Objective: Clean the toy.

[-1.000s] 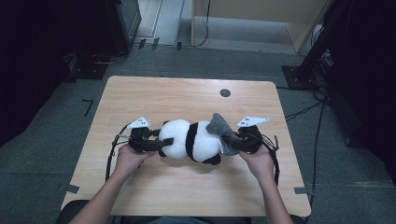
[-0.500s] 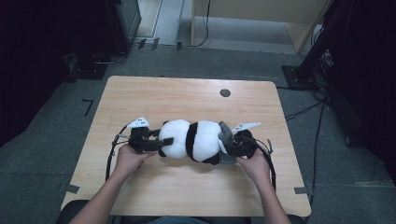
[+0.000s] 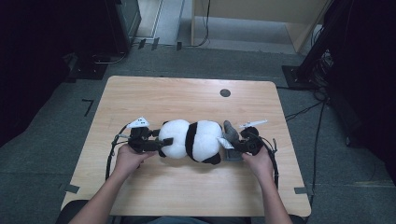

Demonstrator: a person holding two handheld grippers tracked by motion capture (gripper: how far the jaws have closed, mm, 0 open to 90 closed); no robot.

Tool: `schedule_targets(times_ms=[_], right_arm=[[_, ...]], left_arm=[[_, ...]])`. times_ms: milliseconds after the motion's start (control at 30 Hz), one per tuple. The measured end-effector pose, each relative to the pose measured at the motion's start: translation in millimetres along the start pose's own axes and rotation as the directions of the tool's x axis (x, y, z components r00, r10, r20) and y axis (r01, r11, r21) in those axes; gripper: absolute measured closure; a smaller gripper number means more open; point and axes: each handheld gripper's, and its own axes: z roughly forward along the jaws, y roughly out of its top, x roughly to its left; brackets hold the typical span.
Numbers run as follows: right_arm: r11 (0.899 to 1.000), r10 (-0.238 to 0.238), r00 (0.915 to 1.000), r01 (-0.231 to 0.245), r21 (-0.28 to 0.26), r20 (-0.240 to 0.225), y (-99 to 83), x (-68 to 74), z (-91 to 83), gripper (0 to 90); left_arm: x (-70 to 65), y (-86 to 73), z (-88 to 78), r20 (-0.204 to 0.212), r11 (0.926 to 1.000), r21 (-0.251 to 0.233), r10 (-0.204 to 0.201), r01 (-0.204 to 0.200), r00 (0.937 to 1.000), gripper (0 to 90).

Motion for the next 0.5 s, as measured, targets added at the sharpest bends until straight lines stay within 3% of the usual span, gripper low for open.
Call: schedule_targets(times_ms=[133,267,500], right_arm=[[0.997,0.033,0.9994,-0.032,-0.067,0.013,0.0,-7.2,-17.2,70.3],[0.989,0.035,0.9991,-0.032,-0.143,0.023,2.8,-3.2,-38.9,70.3],[0.973,-0.047,0.9986,0.051,-0.224,0.025,18.1,24.2,-64.9,70.1]], left_arm=[[0.0,-0.1,0.0,0.000,1.0000,0.000,0.001,-0.001,1.0000,28.9],[0.3,-0.2,0.2,0.002,1.0000,-0.002,0.000,0.000,1.0000,28.9],[0.3,-0.2,0.4,0.002,1.0000,-0.004,-0.002,0.002,1.0000,28.9]])
